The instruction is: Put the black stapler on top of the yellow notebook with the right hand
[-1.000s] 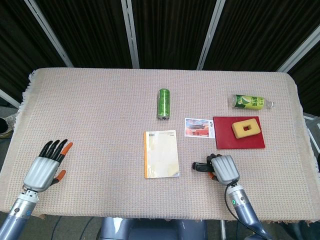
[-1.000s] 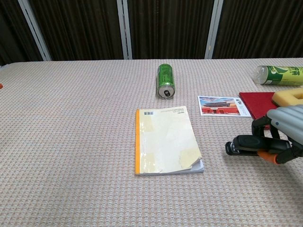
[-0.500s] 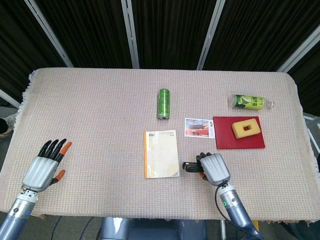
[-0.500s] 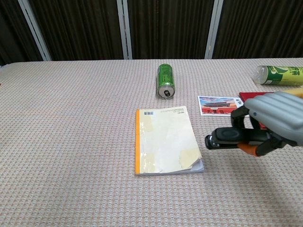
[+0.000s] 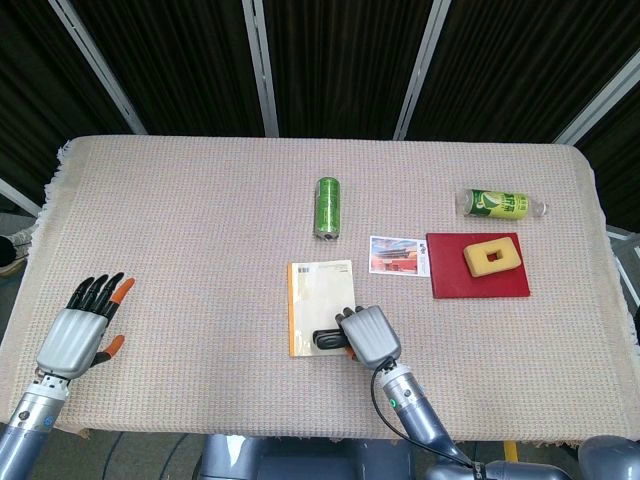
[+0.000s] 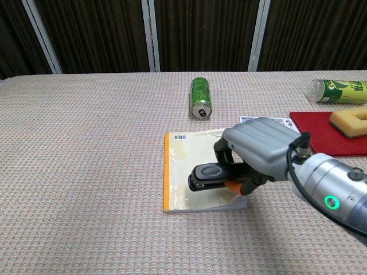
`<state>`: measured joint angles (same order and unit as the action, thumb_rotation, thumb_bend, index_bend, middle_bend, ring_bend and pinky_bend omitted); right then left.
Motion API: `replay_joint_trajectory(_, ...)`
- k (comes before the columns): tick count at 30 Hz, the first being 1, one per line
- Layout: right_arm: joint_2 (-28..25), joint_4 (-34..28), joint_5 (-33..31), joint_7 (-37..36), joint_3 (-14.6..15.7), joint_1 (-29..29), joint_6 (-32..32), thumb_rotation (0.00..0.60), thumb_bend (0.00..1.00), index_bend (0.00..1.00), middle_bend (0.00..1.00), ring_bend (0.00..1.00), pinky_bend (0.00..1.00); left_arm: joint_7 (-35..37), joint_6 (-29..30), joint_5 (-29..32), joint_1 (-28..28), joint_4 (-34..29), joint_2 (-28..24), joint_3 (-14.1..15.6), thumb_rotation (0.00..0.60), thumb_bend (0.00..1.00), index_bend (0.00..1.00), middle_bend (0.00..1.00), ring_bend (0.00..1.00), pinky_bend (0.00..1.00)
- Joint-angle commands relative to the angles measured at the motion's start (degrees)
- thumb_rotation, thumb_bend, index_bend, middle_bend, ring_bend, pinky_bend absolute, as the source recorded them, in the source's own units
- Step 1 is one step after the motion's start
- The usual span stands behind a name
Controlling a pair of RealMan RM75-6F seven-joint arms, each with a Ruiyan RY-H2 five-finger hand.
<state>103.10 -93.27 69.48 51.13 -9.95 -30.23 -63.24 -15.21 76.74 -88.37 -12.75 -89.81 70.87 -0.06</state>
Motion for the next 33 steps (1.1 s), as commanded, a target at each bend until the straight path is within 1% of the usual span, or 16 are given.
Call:
replay_joint_trajectory(1, 1.79, 0.73, -1.77, 1.82, -1.26, -1.75, 0.74, 0.6, 0.46, 0.68, 0.49, 0.56, 0.74, 0.96, 0.02, 0.19, -0.05, 0.15, -0.38, -0.15, 0.6, 0.32, 0.0, 0.0, 0.0, 0.07)
replay_joint_trajectory(11, 6.36, 4.12, -6.89, 4.96, -3.51, -6.6, 2.54, 0.6, 0.46, 0.68, 0.49, 0.56, 0.74, 3.32, -1.09, 1.62, -0.54, 0.88, -1.0, -0.64, 0.6, 0.32, 0.0, 0.0, 0.0, 0.07)
replay_joint_trajectory(17, 7.9, 7.54, -8.64, 4.2, -4.06, -8.77, 3.76, 0.6, 0.46, 0.68, 0.49, 0.56, 0.74, 3.73, -1.83, 2.54, -0.82, 1.49, -0.97, -0.86, 0.6, 0.32, 0.0, 0.0, 0.0, 0.08)
replay_joint_trajectory(20, 8.04, 8.94, -8.91, 3.17, -3.91, -9.23, 3.81, 0.6, 0.45, 0.66, 0.48, 0.56, 0.74, 3.71, -2.22, 2.83, -1.0, 1.7, -0.86, -0.88, 0.6, 0.32, 0.0, 0.0, 0.0, 0.08)
replay_joint_trajectory(23, 8.03, 9.53, -9.13, 2.93, -3.57, -9.42, 3.34, 0.6, 0.44, 0.57, 0.45, 0.55, 0.74, 3.65, -2.27, 2.83, -1.07, 1.65, -0.82, -0.85, 0.6, 0.32, 0.0, 0.0, 0.0, 0.08)
replay_joint_trajectory(27, 7.55, 8.93, -8.58, 3.12, -2.77, -9.57, 2.39, 0.6, 0.43, 0.39, 0.39, 0.51, 0.74, 3.59, -1.87, 2.48, -0.99, 1.44, -0.88, -0.71, 0.6, 0.32, 0.0, 0.0, 0.0, 0.08)
replay_joint_trajectory(29, 7.06, 8.16, -8.5, 3.51, -2.34, -9.53, 1.62, 0.6, 0.42, 0.34, 0.37, 0.49, 0.74, 3.64, -1.62, 2.31, -0.9, 1.36, -0.94, -0.61, 0.6, 0.32, 0.0, 0.0, 0.0, 0.08)
replay_joint_trajectory(32, 6.47, 7.18, -8.59, 4.13, -1.85, -9.5, 0.85, 0.6, 0.4, 0.17, 0.29, 0.43, 0.71, 3.75, -1.44, 2.17, -0.83, 1.31, -1.03, -0.5, 0.6, 0.32, 0.0, 0.0, 0.0, 0.08)
replay_joint_trajectory(33, 6.13, 6.51, -9.27, 4.57, -1.62, -9.38, 0.7, 0.6, 0.39, 0.1, 0.26, 0.39, 0.69, 3.81, -1.35, 2.09, -0.8, 1.29, -1.06, -0.46, 0.6, 0.32, 0.0, 0.0, 0.0, 0.08)
